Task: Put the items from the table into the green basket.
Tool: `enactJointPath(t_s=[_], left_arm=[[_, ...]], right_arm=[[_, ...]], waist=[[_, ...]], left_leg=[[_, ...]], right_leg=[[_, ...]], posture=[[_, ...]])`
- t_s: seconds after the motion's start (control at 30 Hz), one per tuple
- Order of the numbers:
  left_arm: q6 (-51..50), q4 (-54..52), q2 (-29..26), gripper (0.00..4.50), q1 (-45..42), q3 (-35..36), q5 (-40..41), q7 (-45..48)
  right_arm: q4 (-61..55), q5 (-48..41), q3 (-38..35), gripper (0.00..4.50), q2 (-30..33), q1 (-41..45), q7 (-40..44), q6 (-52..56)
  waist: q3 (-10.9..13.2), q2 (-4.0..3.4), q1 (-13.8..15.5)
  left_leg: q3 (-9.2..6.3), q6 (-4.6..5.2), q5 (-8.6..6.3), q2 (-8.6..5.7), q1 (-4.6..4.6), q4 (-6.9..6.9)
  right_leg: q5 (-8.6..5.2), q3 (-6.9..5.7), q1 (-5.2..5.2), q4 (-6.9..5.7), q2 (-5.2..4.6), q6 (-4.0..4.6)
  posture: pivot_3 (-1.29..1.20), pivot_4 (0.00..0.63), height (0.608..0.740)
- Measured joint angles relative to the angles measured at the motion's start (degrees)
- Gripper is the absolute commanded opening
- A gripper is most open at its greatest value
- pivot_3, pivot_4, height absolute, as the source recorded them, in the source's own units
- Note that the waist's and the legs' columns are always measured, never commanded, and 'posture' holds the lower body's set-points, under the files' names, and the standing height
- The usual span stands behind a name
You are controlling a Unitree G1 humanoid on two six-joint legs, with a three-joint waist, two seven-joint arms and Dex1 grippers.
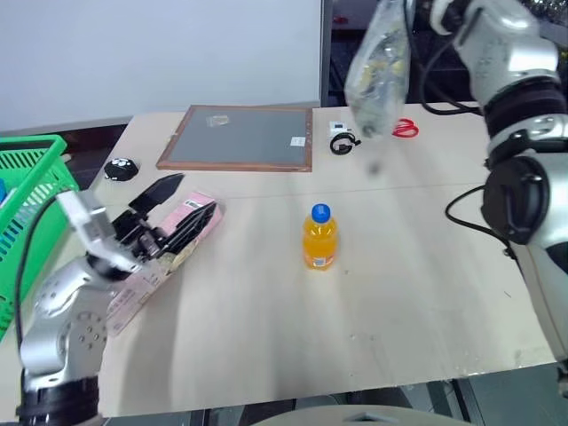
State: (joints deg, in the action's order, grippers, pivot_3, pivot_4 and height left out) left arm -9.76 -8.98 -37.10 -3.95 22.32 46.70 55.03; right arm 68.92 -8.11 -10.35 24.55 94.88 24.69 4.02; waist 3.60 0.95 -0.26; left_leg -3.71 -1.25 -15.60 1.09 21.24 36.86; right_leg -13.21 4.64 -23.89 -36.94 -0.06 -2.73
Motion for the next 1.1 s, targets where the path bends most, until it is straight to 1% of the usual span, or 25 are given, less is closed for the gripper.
enactJointPath(t_s=[0.07, 0.13, 0.2, 0.33, 0.4, 0.43, 0.5, 0.6, 0.77, 0.8, 1.0, 1.1], left_arm=[[-0.6, 3.9, -0.4, 4.50, -4.4, -1.9, -0.7, 2.8], [-1.2, 8.4, -1.5, 4.50, -8.8, -4.0, -2.3, 6.5], [-1.3, 10.7, -2.0, 4.50, -10.4, -5.0, -3.1, 8.3], [-2.4, 18.4, -3.0, 4.50, -16.3, -7.9, -5.4, 14.6], [-2.4, 20.6, -3.4, 4.50, -17.8, -8.6, -6.3, 16.1], [-2.1, 23.3, -3.5, 4.50, -19.8, -9.8, -7.6, 18.4], [-1.7, 25.5, -3.4, 4.50, -21.6, -10.7, -9.0, 19.9], [-1.1, 27.9, -3.3, 4.50, -23.5, -11.1, -10.3, 21.4], [-0.6, 28.8, -2.5, 4.50, -23.7, -11.1, -11.2, 22.6], [-0.5, 28.7, -2.5, 4.50, -23.6, -11.1, -11.2, 22.7], [-0.6, 27.5, -2.6, 4.50, -19.8, -9.7, -11.1, 22.6], [-1.1, 25.0, -2.7, 4.50, -17.1, -8.7, -10.9, 22.1]], right_arm=[[-2.6, 0.7, 0.3, 0.07, 3.2, -1.8, 0.1, 0.8], [-6.4, 1.3, 0.5, 0.07, 7.0, -5.5, 0.9, 2.6], [-8.3, 1.5, 0.6, 0.07, 8.5, -7.6, 1.3, 3.8], [-15.3, 2.5, 0.9, 0.07, 14.0, -15.1, 2.8, 8.4], [-16.7, 2.8, 0.9, 0.07, 15.3, -16.4, 3.2, 9.6], [-17.9, 3.4, 1.1, 0.07, 17.5, -17.3, 3.8, 10.8], [-18.8, 3.9, 1.1, 0.67, 19.4, -17.6, 3.8, 11.1], [-21.1, 4.8, 1.1, 1.96, 21.8, -17.6, 4.0, 11.7], [-22.5, 4.0, 0.9, 4.25, 21.1, -17.6, 5.0, 12.2], [-22.9, 3.6, 0.7, 4.48, 20.6, -17.6, 5.0, 12.1], [-24.1, 1.2, -0.1, 4.48, 18.8, -18.9, 6.7, 11.6], [-27.8, -0.4, -0.2, 4.48, 17.4, -23.1, 9.4, 12.4]], waist=[[0.0, 0.00, -0.6], [0.0, -0.02, -1.5], [0.0, -0.13, -2.5], [0.0, -0.34, -4.9], [0.0, -0.46, -5.6], [0.1, -0.70, -7.6], [0.1, -0.74, -8.6], [0.1, -0.75, -9.8], [0.1, -0.74, -11.6], [0.1, -0.74, -11.8], [0.1, -0.71, -11.6], [0.1, -0.69, -11.1]], left_leg=[[-0.02, 0.00, 0.00, 0.00, 0.06, -0.01], [-0.01, 0.00, 0.00, 0.00, 0.08, -0.02], [0.03, 0.01, 0.00, -0.05, 0.11, -0.01], [0.03, 0.02, 0.00, -0.07, 0.15, 0.04], [0.04, 0.02, 0.00, -0.08, 0.17, 0.05], [0.07, 0.03, 0.00, -0.08, 0.14, 0.07], [0.07, 0.03, 0.01, -0.09, 0.10, 0.09], [0.13, 0.04, 0.01, -0.09, -0.06, 0.17], [0.36, 0.05, 0.01, -0.10, -0.46, 0.31], [0.42, 0.06, 0.01, -0.10, -0.51, 0.32], [0.44, 0.06, 0.01, -0.10, -0.58, 0.47], [0.40, 0.06, 0.01, -0.12, -0.52, 0.49]], right_leg=[[0.00, -0.01, -0.05, 0.00, 0.00, 0.00], [0.00, 0.00, -0.07, -0.01, -0.02, -0.01], [0.01, 0.05, -0.11, -0.01, -0.05, -0.01], [0.01, 0.06, -0.15, -0.07, -0.07, -0.02], [0.01, 0.09, -0.18, -0.11, -0.07, -0.02], [0.01, 0.14, -0.22, -0.24, -0.08, -0.03], [0.01, 0.15, -0.24, -0.41, -0.07, -0.03], [-0.01, 0.23, -0.22, -0.66, -0.04, -0.04], [-0.02, 0.54, 0.04, -0.87, 0.02, -0.06], [-0.02, 0.62, 0.07, -0.89, 0.03, -0.06], [-0.01, 0.67, 0.16, -0.95, 0.04, -0.08], [-0.01, 0.64, 0.16, -0.93, 0.00, -0.08]], posture=[[0.00, 0.000, 0.740], [-0.03, 0.000, 0.740], [-0.06, 0.000, 0.740], [-0.08, 0.000, 0.740], [-0.10, 0.000, 0.740], [-0.10, 0.000, 0.740], [-0.11, 0.000, 0.740], [-0.11, 0.000, 0.740], [-0.09, 0.000, 0.740], [-0.09, 0.000, 0.740], [-0.06, 0.000, 0.740], [-0.05, 0.000, 0.740]])
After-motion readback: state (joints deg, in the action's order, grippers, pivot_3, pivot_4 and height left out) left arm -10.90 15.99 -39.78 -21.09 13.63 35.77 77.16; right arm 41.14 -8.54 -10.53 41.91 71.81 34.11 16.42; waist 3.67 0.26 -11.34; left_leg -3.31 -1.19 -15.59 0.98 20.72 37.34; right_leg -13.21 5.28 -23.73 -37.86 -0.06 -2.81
